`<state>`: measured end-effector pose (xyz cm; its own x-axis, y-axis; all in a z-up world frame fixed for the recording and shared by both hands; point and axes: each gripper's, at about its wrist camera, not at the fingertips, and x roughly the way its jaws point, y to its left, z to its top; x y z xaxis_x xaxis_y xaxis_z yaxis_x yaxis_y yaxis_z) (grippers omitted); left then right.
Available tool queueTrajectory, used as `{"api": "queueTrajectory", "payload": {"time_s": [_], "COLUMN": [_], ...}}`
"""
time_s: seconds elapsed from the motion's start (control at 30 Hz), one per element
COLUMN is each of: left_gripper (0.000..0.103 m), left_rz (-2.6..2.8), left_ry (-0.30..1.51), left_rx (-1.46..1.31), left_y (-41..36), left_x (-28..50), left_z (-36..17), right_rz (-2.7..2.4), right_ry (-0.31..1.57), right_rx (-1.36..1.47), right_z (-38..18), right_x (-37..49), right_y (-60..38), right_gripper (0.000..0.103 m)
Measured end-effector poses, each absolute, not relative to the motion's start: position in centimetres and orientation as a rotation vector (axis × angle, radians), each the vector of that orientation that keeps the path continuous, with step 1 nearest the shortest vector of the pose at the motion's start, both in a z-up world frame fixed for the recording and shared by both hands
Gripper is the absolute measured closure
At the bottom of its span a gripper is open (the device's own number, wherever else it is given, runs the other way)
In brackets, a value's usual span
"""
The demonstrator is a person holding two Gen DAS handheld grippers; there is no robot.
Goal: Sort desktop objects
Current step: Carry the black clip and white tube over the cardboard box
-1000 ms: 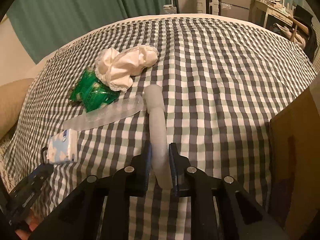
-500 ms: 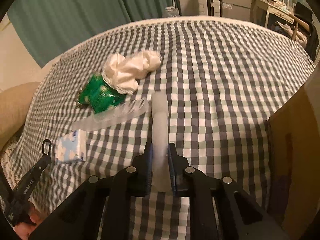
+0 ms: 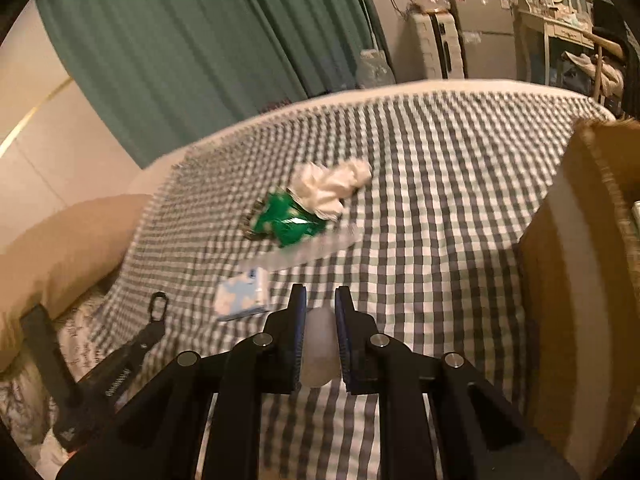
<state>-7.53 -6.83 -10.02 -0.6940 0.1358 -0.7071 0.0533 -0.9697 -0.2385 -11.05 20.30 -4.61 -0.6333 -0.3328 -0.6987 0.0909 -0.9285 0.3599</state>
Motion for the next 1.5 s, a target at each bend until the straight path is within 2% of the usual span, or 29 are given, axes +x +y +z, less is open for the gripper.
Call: {"api": "queueTrajectory", "payload": {"time_s": [0.23,0.43,0.5,0.57,0.83,1.17,1.33,1.4,1.5], "left_gripper": [0.097,0.097,0.097,0.097,0.097,0.097,0.097,0.097,0.097], "left_rz": [2.792,2.771,2.772,2.788,2.886,2.889,2.858,2.853,2.857], "left_ry": [-0.275,-0.288,-0.297,-0.291,-0.275,-0.295,-0.329,-0.342,-0.352], "left_rx": [-1.056,-1.005,-1.04,-1.071,-1.135,-1.136,-1.164,-1.167,-1.154], "left_y": [-2.3,-0.2,-0.3,-0.6,-3.1,-3.7,-3.9,-3.9,-4.1], "left_x": [-5.0,-3.4,-3.1,-3.0,-3.4,-4.6,-5.1,-5.1,-4.8], "left_z": [-4.9,-3.7,-4.4,-5.4,-9.1,-11.4,-12.2,-12.2,-12.1], "right_rz": [-2.685,-2.606,-2.58,-2.529,-2.449,-2.33,-2.319,-2.327,-2.344], "right_ry": [-0.396,-0.383,-0.354,-0.314,-0.064,0.078,0.136,0.161,0.192], "right_rx": [1.074,1.18,1.255,1.337,1.544,1.78,1.794,1.788,1.768], "right_z": [1.1,-0.4,-2.1,-4.1,-10.3,-16.6,-17.3,-17.4,-17.1], "right_x": [-6.5,-5.5,-5.8,-6.4,-8.6,-10.5,-10.7,-10.6,-10.4], "right_y": [23.6,23.6,22.6,21.0,15.5,13.8,13.2,13.0,12.7], "right_gripper": [0.094,0.092,0.078,0.072,0.072,0.072,0.072,0.084,0.087]}}
